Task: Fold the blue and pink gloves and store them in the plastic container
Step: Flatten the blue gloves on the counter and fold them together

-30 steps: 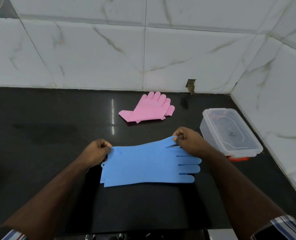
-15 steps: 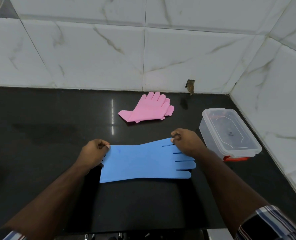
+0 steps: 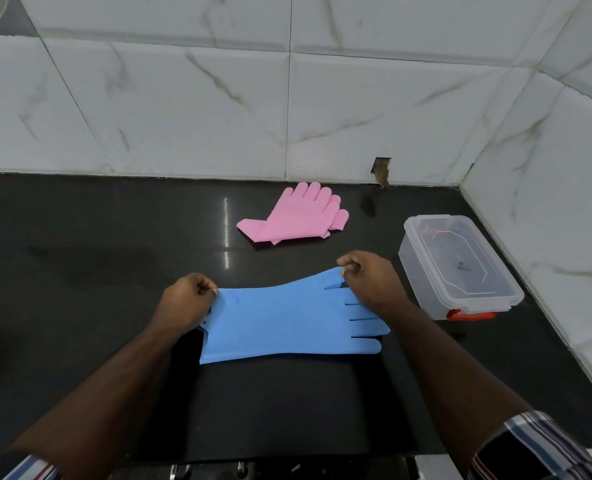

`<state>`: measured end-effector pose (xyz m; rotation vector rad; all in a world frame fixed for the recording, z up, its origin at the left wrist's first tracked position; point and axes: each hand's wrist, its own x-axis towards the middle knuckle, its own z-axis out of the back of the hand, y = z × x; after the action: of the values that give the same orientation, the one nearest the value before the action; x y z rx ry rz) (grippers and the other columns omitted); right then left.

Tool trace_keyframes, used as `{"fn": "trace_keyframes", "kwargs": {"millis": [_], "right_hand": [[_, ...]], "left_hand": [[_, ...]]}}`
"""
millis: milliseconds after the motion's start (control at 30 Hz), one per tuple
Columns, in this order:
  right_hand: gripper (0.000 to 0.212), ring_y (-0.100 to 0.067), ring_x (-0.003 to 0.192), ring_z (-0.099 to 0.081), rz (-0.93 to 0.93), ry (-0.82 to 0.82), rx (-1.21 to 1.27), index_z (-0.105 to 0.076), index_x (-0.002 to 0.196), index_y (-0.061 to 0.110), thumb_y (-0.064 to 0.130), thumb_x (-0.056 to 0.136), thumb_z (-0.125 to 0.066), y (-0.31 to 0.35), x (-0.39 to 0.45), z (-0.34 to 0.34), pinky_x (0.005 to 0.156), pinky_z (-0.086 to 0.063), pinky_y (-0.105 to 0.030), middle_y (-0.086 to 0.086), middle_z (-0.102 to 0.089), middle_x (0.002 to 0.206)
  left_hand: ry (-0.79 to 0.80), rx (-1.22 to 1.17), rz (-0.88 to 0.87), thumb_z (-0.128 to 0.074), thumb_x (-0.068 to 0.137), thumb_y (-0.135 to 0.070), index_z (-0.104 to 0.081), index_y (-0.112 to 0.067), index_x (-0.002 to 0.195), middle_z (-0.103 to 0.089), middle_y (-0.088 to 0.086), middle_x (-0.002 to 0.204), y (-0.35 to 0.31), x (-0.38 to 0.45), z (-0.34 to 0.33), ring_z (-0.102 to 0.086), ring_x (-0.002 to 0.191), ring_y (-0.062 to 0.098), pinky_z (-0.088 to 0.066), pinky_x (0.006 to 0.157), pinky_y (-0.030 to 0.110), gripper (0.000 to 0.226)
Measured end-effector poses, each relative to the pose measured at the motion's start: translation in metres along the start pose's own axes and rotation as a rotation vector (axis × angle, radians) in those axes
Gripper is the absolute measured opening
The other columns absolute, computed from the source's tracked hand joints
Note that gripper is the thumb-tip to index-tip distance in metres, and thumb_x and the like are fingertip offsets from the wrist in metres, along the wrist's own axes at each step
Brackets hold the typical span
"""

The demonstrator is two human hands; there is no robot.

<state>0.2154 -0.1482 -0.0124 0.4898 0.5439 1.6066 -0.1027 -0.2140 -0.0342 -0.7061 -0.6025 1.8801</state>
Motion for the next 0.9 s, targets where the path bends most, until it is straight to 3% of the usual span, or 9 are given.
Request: {"fn": "trace_keyframes", "kwargs": {"millis": [167, 300, 400, 500, 567, 700, 800, 900], "right_hand": [[0.036, -0.021, 0.118, -0.058, 0.032, 0.077, -0.132, -0.063, 0.128, 0.017, 0.024, 0.093, -0.060, -0.009, -0.008, -0.005, 0.102, -0.044, -0.037, -0.002, -0.063, 0.130], [0.036, -0.020, 0.119, -0.057, 0.116, 0.053, -0.152, -0.063, 0.128, 0.020, 0.026, 0.092, -0.061, -0.016, -0.021, -0.008, 0.103, -0.045, -0.040, 0.000, -0.063, 0.129], [0.041, -0.019, 0.130, -0.049, 0.076, 0.082, -0.165, -0.058, 0.135, 0.021, 0.028, 0.094, -0.060, -0.018, -0.026, -0.008, 0.110, -0.038, -0.039, 0.000, -0.055, 0.141], [0.044, -0.022, 0.126, -0.052, -0.096, 0.020, -0.130, -0.055, 0.136, 0.020, 0.030, 0.093, -0.061, -0.021, -0.028, 0.004, 0.106, -0.041, -0.039, -0.003, -0.056, 0.140], [0.040, -0.023, 0.118, -0.056, -0.251, 0.002, -0.086, -0.058, 0.131, 0.017, 0.029, 0.092, -0.063, -0.027, -0.028, 0.017, 0.100, -0.044, -0.039, -0.007, -0.060, 0.132], [0.027, -0.024, 0.097, -0.062, -0.459, 0.143, 0.159, -0.064, 0.110, 0.018, 0.023, 0.085, -0.072, -0.040, -0.029, 0.027, 0.084, -0.059, -0.045, -0.006, -0.065, 0.107], [0.022, -0.024, 0.089, -0.068, -0.420, 0.054, 0.276, -0.068, 0.101, 0.014, 0.010, 0.081, -0.076, -0.040, -0.032, 0.030, 0.072, -0.062, -0.044, -0.006, -0.069, 0.093], [0.018, -0.018, 0.088, -0.069, -0.329, -0.056, 0.318, -0.071, 0.099, 0.015, 0.008, 0.083, -0.074, -0.033, -0.033, 0.035, 0.076, -0.062, -0.038, -0.002, -0.071, 0.091]], "left_hand": [[-0.005, 0.020, -0.031, -0.060, 0.094, -0.020, -0.064, -0.019, 0.085, -0.068, 0.003, 0.080, 0.002, 0.004, -0.002, -0.067, 0.068, 0.017, -0.052, 0.055, 0.028, 0.010], [-0.150, 0.209, -0.106, -0.057, 0.094, -0.027, -0.063, -0.023, 0.104, -0.056, 0.003, 0.108, 0.005, 0.000, -0.010, -0.062, 0.091, 0.027, -0.053, 0.079, 0.040, 0.013], [-0.218, 0.360, -0.444, -0.059, 0.089, -0.024, -0.068, -0.024, 0.108, -0.058, 0.004, 0.104, -0.010, -0.018, -0.028, -0.060, 0.093, 0.031, -0.053, 0.076, 0.042, 0.021], [-0.018, 0.396, -0.722, -0.050, 0.089, -0.041, -0.065, -0.032, 0.116, -0.061, -0.005, 0.112, -0.026, -0.041, -0.056, -0.059, 0.104, 0.023, -0.049, 0.086, 0.042, 0.033], [0.122, 0.406, -0.718, -0.043, 0.091, -0.055, -0.058, -0.038, 0.129, -0.055, -0.012, 0.131, -0.031, -0.053, -0.071, -0.048, 0.125, 0.015, -0.037, 0.102, 0.039, 0.044], [0.159, 0.507, -0.689, -0.033, 0.093, -0.067, -0.040, -0.038, 0.147, -0.033, -0.011, 0.158, -0.031, -0.060, -0.087, -0.020, 0.150, 0.017, -0.014, 0.117, 0.044, 0.062], [0.200, 0.559, -0.616, -0.024, 0.094, -0.071, -0.022, -0.038, 0.155, -0.015, -0.010, 0.166, -0.030, -0.059, -0.090, -0.002, 0.154, 0.019, -0.003, 0.122, 0.048, 0.069], [0.237, 0.577, -0.586, -0.017, 0.094, -0.072, -0.013, -0.039, 0.157, -0.007, -0.011, 0.167, -0.028, -0.060, -0.092, 0.004, 0.154, 0.016, 0.000, 0.123, 0.050, 0.071]]}}
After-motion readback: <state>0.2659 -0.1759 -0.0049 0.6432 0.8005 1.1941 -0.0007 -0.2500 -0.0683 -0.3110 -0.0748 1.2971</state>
